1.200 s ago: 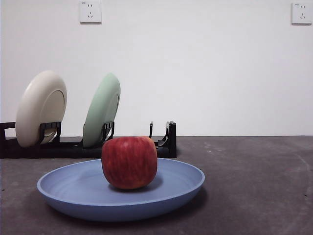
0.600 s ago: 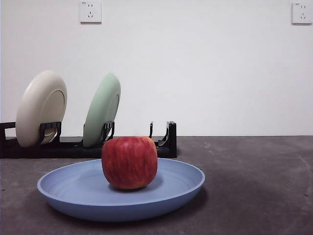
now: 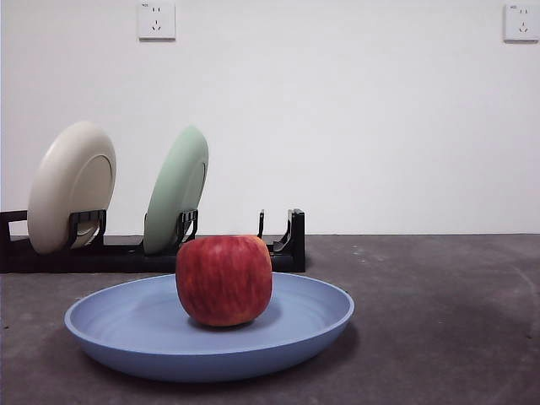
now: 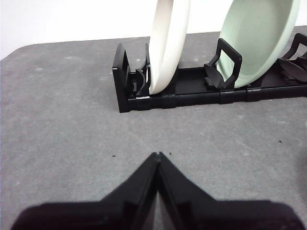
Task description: Take the blue plate from the plate rack,put the plate on the table,take the apple from the table,put the apple in the plate
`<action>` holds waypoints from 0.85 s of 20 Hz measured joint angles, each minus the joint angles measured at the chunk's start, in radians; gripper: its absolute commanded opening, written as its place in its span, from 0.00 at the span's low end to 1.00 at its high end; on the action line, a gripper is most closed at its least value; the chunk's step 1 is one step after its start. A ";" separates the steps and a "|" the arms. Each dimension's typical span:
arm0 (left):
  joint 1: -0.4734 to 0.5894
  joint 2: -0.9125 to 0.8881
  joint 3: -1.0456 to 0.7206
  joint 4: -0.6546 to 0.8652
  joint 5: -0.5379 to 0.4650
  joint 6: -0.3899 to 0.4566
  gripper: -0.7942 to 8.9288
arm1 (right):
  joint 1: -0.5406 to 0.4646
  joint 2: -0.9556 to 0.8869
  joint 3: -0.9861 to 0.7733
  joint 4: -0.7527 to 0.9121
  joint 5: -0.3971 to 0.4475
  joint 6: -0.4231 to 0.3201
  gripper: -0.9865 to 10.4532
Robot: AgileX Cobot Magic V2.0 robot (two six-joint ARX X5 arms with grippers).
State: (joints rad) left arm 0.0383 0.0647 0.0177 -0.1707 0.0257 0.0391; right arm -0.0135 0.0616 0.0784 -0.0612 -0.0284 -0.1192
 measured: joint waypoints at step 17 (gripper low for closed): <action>0.000 0.001 0.000 0.000 0.000 0.000 0.08 | 0.021 -0.052 -0.054 -0.132 0.087 0.095 0.09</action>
State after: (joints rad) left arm 0.0383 0.0654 0.0177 -0.1707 0.0257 0.0391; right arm 0.0071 0.0097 0.0246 -0.1936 0.0586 -0.0246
